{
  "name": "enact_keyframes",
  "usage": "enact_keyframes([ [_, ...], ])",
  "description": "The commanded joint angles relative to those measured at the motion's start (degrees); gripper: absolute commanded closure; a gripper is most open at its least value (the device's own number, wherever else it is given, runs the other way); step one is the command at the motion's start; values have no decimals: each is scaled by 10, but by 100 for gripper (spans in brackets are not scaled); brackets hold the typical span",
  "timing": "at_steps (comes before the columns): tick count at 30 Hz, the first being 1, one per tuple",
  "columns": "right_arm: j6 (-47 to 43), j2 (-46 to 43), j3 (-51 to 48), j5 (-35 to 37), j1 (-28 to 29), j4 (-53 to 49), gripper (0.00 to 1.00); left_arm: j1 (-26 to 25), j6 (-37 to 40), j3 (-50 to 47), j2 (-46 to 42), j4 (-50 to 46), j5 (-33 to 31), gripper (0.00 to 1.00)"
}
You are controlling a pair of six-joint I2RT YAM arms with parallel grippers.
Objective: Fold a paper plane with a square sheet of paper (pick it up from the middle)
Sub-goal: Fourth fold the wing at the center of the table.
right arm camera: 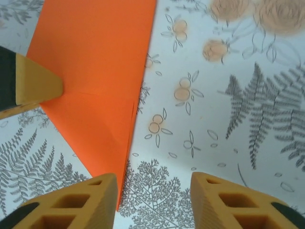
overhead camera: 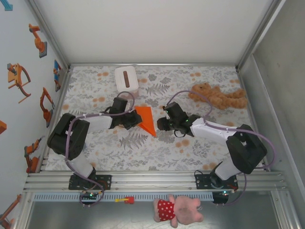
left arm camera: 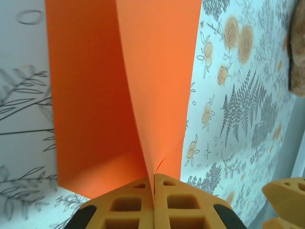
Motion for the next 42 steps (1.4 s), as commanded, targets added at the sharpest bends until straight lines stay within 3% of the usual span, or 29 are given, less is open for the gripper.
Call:
enact_keyframes([
  [1, -75, -18, -9, 44, 23, 38, 31, -3, -51, -3, -29, -48, -62, 95],
  [5, -131, 4, 1, 61, 59, 76, 29, -9, -79, 14, -38, -96, -87, 95],
  [15, -223, 83, 15, 33, 110, 154, 50, -20, -135, 42, -35, -132, -95, 95],
  [19, -245, 109, 17, 27, 115, 174, 54, -21, -144, 51, -34, -143, -91, 95],
  [32, -257, 167, 32, 64, 118, 211, 60, -22, -157, 56, -39, -151, -84, 92],
  [42, -264, 156, -5, 70, 118, 246, 67, -14, -161, 61, -43, -155, -76, 88],
])
